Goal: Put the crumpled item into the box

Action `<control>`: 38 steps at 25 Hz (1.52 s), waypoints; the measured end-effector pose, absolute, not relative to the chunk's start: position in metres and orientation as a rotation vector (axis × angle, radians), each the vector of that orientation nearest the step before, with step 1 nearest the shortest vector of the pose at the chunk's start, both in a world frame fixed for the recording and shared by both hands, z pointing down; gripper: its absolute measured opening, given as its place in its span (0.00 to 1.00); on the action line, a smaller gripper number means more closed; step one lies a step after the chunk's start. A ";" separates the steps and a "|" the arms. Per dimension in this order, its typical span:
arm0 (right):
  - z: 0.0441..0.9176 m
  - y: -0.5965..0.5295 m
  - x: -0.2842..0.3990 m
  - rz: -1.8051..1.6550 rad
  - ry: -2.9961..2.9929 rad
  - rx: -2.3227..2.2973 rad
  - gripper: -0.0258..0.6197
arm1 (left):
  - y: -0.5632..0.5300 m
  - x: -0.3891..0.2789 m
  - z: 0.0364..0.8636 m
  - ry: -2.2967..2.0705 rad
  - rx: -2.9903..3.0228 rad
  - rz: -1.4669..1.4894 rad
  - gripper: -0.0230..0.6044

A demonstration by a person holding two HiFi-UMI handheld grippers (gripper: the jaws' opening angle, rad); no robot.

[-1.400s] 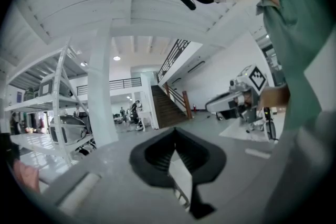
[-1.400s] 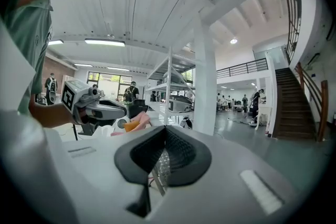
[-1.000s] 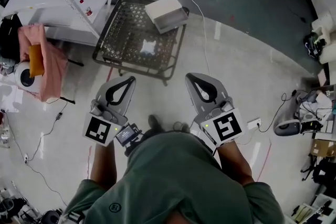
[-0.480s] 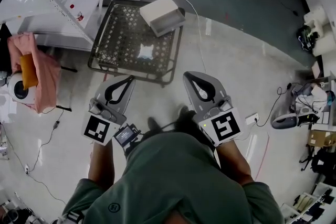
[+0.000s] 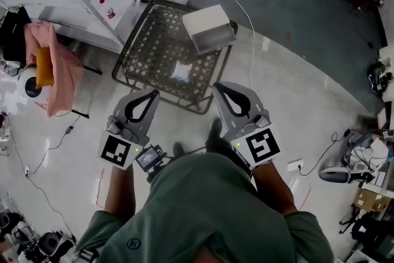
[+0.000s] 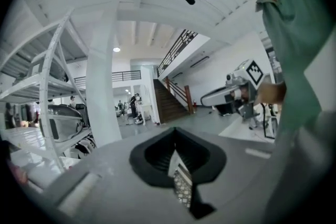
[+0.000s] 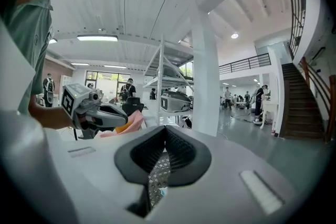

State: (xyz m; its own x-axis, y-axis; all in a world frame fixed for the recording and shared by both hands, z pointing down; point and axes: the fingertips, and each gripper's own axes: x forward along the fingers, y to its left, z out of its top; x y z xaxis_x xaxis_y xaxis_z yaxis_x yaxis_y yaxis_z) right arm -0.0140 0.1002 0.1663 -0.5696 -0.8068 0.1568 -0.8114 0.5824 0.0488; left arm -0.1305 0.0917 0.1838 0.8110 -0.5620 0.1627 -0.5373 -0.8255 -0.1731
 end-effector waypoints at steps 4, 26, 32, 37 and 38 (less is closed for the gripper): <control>0.168 0.063 0.011 0.057 -2.697 1.274 0.05 | 0.062 -0.099 0.183 0.956 -2.862 -0.338 0.04; 0.213 -0.034 0.020 0.151 -2.688 1.118 0.05 | -0.032 -0.089 0.264 1.110 -2.936 -0.445 0.04; 0.227 -0.053 0.008 0.191 -2.633 1.150 0.05 | -0.066 -0.090 0.291 1.035 -2.994 -0.476 0.04; 0.244 -0.070 -0.004 0.237 -2.636 1.195 0.05 | -0.088 -0.096 0.333 0.998 -3.038 -0.547 0.05; 0.248 -0.072 -0.006 0.248 -2.632 1.194 0.05 | -0.091 -0.097 0.342 0.989 -3.045 -0.567 0.05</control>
State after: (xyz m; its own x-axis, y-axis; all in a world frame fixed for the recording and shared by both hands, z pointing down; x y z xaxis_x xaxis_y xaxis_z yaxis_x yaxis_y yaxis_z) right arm -0.0057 -0.0719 0.2476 -0.6368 -0.7160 0.2859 -0.7568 0.6514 -0.0544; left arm -0.0973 -0.0913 0.3423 0.7551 -0.5487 0.3589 -0.5869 -0.8096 -0.0031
